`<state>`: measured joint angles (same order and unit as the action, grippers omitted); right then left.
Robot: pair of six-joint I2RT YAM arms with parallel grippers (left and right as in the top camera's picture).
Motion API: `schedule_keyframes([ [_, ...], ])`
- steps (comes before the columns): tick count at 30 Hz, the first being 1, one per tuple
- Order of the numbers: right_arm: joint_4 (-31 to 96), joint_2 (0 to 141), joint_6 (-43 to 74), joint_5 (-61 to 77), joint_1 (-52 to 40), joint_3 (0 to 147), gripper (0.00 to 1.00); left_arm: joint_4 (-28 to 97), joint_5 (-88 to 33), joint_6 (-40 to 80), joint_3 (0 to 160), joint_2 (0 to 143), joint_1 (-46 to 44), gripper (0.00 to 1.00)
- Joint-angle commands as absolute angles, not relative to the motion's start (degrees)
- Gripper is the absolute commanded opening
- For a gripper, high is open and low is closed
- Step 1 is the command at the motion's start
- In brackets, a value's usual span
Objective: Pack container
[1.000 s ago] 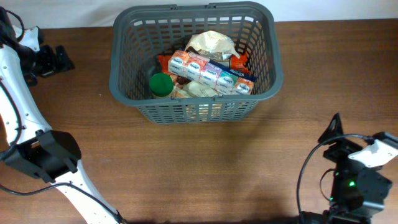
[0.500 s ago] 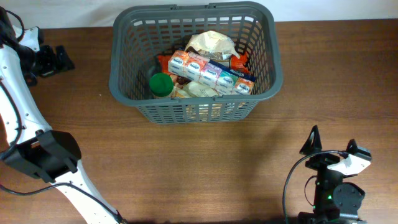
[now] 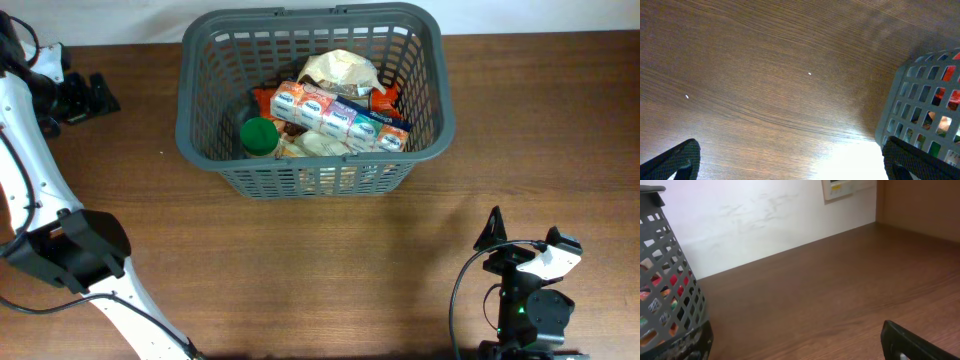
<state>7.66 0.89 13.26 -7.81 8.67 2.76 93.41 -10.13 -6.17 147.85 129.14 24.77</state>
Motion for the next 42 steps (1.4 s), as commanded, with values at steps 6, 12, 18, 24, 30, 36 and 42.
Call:
schedule_keyframes([
  [6,7.44,0.19,12.95,-7.46,8.21,1.93,0.99,93.25,-10.72,-5.85,147.79,129.54,24.97,0.99],
  [12,7.44,0.19,12.95,-7.46,8.21,1.93,0.99,93.25,-10.74,-5.85,147.79,129.54,24.97,0.99],
  [18,7.44,0.19,12.95,-7.46,8.21,1.93,0.99,93.25,-10.72,-5.85,147.79,129.64,24.93,0.99],
  [24,7.44,0.19,12.95,-7.46,8.21,1.93,0.99,93.01,-10.72,-5.85,142.78,120.09,23.66,0.99],
  [30,7.44,0.19,12.95,-7.46,8.21,1.93,0.99,93.03,-10.72,-5.85,122.61,97.86,18.76,0.99],
  [36,7.44,0.19,12.95,-7.46,8.21,1.93,0.99,79.22,-3.36,-6.46,100.75,73.93,9.13,0.99],
  [42,7.44,0.19,12.95,-7.46,8.21,1.93,0.99,37.04,-3.40,-6.46,68.47,47.81,-1.65,0.99],
])
